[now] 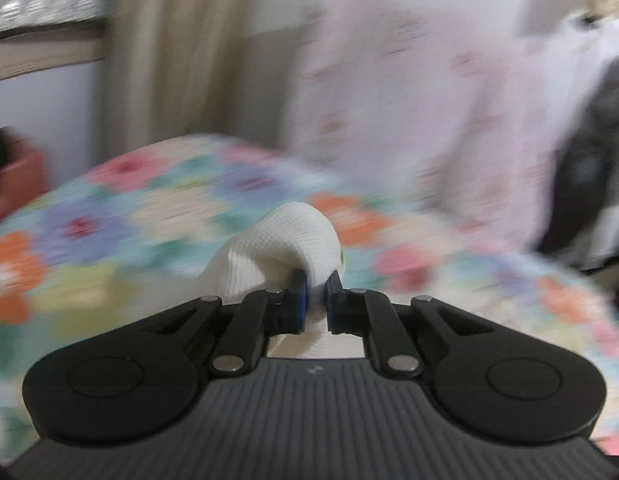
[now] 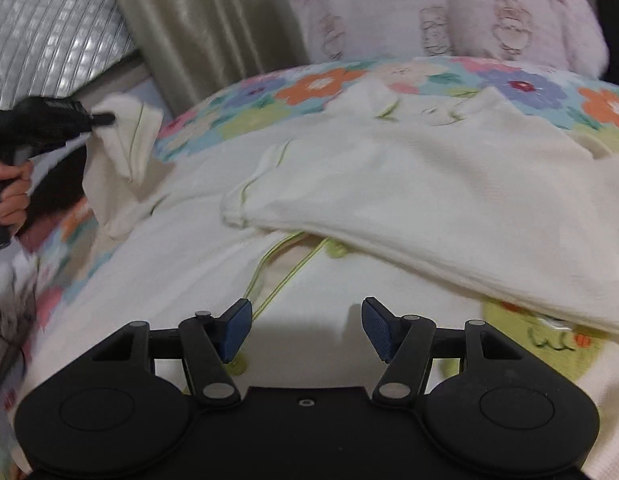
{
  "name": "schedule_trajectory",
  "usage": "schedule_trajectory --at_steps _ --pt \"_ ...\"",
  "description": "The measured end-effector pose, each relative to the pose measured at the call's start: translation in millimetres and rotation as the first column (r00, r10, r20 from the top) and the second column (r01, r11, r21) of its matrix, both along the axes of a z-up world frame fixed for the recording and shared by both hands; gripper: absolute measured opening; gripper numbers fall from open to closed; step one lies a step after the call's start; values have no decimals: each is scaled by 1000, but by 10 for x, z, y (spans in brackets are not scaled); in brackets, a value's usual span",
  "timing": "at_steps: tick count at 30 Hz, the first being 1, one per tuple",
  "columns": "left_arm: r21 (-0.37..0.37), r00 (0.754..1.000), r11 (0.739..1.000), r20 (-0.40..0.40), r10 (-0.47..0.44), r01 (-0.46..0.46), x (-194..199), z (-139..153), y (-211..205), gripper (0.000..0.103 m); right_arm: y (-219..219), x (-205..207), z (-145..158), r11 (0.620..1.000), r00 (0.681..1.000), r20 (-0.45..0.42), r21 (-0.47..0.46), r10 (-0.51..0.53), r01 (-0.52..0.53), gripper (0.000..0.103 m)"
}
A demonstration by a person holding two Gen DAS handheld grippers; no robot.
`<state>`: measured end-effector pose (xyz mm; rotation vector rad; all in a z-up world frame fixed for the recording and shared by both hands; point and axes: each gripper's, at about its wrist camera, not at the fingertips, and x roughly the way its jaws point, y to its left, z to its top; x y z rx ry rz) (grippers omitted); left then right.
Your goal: Fold clothes
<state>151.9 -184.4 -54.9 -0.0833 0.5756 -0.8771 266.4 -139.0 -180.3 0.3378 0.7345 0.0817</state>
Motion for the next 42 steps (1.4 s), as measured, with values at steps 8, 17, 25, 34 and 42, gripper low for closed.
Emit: schedule_trajectory --at_steps 8,17,25,34,42 --pt "188 934 926 -208 -289 328 -566 -535 -986 21 -266 -59 50 997 996 51 3 -76 76 66" --pt "277 902 863 -225 -369 422 -815 -786 -984 38 -385 15 -65 994 994 23 25 -106 106 66" --pt "338 910 848 -223 -350 409 -823 -842 -682 42 -272 42 -79 998 997 31 16 -69 68 66" --pt "300 914 865 -191 -359 402 -846 -733 -471 48 -251 21 -62 998 997 64 17 -54 53 66" --pt "266 935 901 -191 -300 344 -666 -655 -146 58 -173 161 17 1000 996 92 7 -4 3 66"
